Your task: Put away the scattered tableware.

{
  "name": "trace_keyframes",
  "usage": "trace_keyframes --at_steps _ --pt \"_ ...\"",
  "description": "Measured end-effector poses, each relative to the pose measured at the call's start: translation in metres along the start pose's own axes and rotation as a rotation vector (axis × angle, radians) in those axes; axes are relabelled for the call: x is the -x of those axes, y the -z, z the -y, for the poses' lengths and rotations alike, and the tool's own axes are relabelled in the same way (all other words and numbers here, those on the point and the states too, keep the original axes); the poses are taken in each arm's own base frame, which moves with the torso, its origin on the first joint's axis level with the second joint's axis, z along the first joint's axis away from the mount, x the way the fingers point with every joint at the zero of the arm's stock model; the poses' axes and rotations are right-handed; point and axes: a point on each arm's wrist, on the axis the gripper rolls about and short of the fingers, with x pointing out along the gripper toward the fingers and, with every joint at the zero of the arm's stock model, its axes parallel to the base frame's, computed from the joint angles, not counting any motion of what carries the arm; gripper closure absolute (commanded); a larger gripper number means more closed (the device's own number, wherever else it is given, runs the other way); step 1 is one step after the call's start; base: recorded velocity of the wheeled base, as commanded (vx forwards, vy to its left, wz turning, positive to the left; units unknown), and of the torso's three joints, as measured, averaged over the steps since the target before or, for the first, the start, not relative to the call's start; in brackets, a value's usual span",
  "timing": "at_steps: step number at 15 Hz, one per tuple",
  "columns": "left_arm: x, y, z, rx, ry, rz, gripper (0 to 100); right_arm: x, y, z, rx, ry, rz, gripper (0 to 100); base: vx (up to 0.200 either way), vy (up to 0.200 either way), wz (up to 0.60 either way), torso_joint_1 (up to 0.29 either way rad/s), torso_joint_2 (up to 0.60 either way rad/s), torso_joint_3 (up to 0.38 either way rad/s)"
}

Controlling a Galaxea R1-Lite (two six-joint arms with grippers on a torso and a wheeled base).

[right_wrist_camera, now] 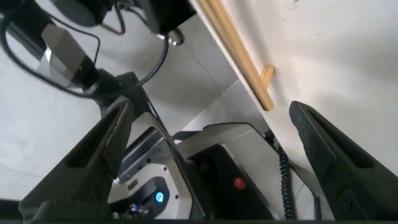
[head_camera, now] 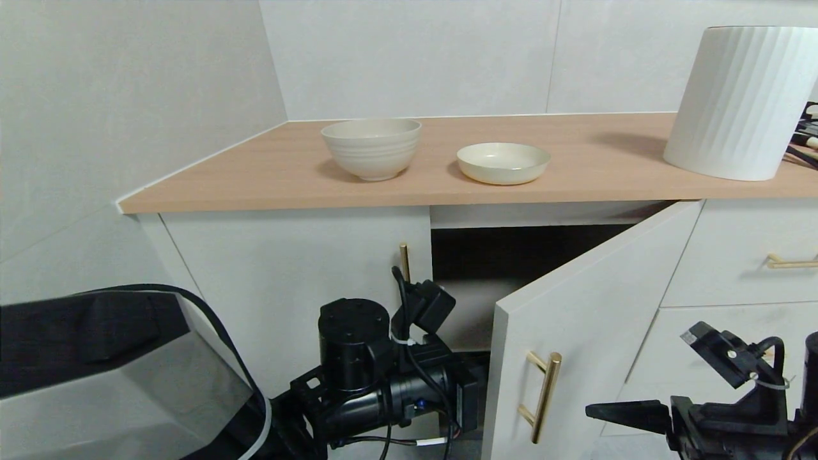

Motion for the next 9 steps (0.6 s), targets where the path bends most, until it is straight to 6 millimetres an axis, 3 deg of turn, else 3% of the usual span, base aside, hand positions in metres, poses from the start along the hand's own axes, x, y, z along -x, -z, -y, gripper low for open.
trace_keyframes --at_steps 6,9 --pt "-0.016 -0.009 0.004 0.008 -0.003 -0.016 100 0.006 0.001 -0.005 0.025 -0.004 0.017 0 -0.200 0.000 0.00 0.005 0.00 0.005" --pt "-0.021 -0.012 0.002 0.007 -0.008 -0.009 100 0.007 0.001 -0.006 0.028 -0.004 0.021 0 0.000 0.000 0.00 0.000 0.00 0.000"
